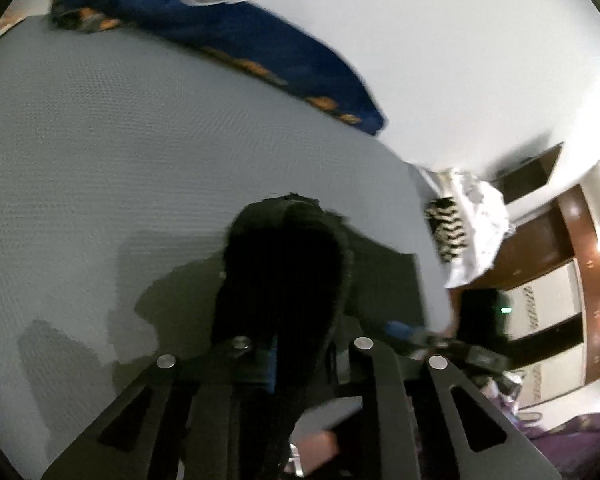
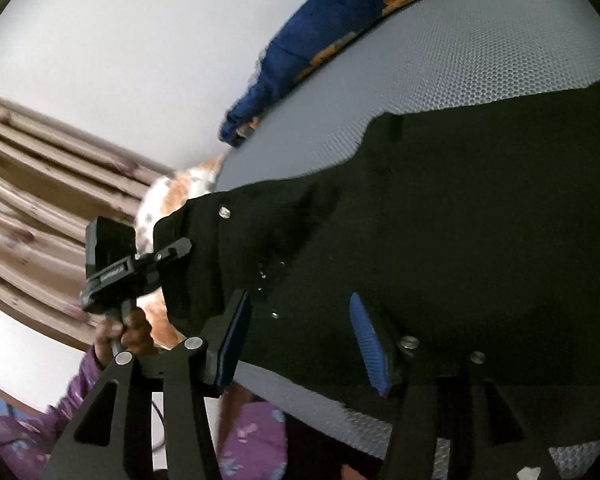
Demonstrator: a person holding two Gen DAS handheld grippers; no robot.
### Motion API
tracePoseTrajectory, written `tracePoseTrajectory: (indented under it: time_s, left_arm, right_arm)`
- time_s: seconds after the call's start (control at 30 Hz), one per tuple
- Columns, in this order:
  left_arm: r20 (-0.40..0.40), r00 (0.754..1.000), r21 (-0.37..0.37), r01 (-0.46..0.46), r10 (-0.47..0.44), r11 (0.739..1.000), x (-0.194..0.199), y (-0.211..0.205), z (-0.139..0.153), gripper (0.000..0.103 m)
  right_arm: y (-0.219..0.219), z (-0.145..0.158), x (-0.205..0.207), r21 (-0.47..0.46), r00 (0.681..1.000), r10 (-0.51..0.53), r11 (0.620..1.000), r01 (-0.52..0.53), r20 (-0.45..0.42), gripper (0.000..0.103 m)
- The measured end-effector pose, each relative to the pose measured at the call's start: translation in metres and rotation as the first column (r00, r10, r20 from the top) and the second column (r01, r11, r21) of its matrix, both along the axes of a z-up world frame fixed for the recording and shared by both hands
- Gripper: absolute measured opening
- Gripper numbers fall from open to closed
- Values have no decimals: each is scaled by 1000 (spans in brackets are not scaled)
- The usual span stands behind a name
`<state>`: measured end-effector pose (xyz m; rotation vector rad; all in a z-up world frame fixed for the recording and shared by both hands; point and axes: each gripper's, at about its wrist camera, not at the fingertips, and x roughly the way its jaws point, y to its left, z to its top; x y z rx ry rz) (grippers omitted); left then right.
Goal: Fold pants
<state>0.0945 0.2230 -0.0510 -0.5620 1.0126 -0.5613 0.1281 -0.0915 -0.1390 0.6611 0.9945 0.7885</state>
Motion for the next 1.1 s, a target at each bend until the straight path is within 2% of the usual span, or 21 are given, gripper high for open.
tracePoseTrajectory:
  time_s: [0.13, 0.2, 0.3, 0.37, 0.47, 0.57, 0.6, 0.67, 0.7, 0.73, 0.77, 0.83, 0.9, 1.0, 1.1]
  left_arm:
    - [17, 997, -23, 78, -78, 997, 0, -65, 35, 15]
    - [13, 992, -60, 123, -122, 991, 5, -103, 47, 16]
    - [38, 982, -95, 189, -187, 977, 19, -162, 59, 16]
    - [46, 979, -125, 205, -201, 971, 30, -194, 60, 17]
    - [38, 981, -177, 195, -192, 965, 52, -238, 47, 19]
    - [5, 977, -186, 210, -213, 960, 73, -285, 23, 24]
    - [-25, 967, -208, 241, -252, 948, 80, -306, 9, 25]
    - [-83, 950, -179, 281, -299, 943, 88, -335, -10, 34]
    - [-87, 946, -156, 297, -312, 942, 90, -344, -16, 41]
    - [-70, 945, -140, 308, -320, 941, 90, -348, -17, 43]
    - [-49, 946, -130, 312, -320, 941, 90, -347, -15, 49]
    - [-2, 954, -139, 296, -299, 945, 87, -334, -7, 62]
    - [48, 968, -118, 249, -245, 961, 82, -312, 2, 83]
    - [60, 985, -88, 168, -163, 982, 73, -271, 2, 84]
    - [37, 994, -31, 108, -107, 994, 61, -244, -9, 84]
  right_arm:
    - [-6, 7, 1, 80, 1000, 14, 997, -15, 4, 52]
    - [-11, 11, 1, 103, 999, 38, 994, -39, 13, 52]
    - [-32, 18, -1, 150, 998, 60, 987, -63, 23, 54]
    - [-56, 21, -2, 132, 999, 32, 991, -38, 42, 59]
    - [-108, 14, -2, 119, 999, -22, 993, 18, 32, 70]
    - [-161, -9, 2, 130, 997, -77, 988, 80, -29, 71]
    - [-172, -17, 3, 135, 995, -88, 986, 94, -51, 72]
    - [-193, -36, 5, 109, 984, -142, 982, 153, -109, 71]
    - [-206, -50, 5, 128, 974, -170, 973, 190, -151, 67]
    - [-216, -63, 5, 181, 966, -175, 961, 209, -188, 66]
    - [-221, -66, 3, 214, 966, -176, 953, 215, -190, 59]
    - [-229, -68, 1, 277, 965, -172, 935, 223, -198, 63]
    - [-231, -64, 0, 299, 967, -175, 928, 224, -183, 75]
    - [-231, -62, 5, 335, 970, -155, 918, 212, -189, 86]
    - [-228, -60, 18, 327, 968, -142, 923, 205, -204, 87]
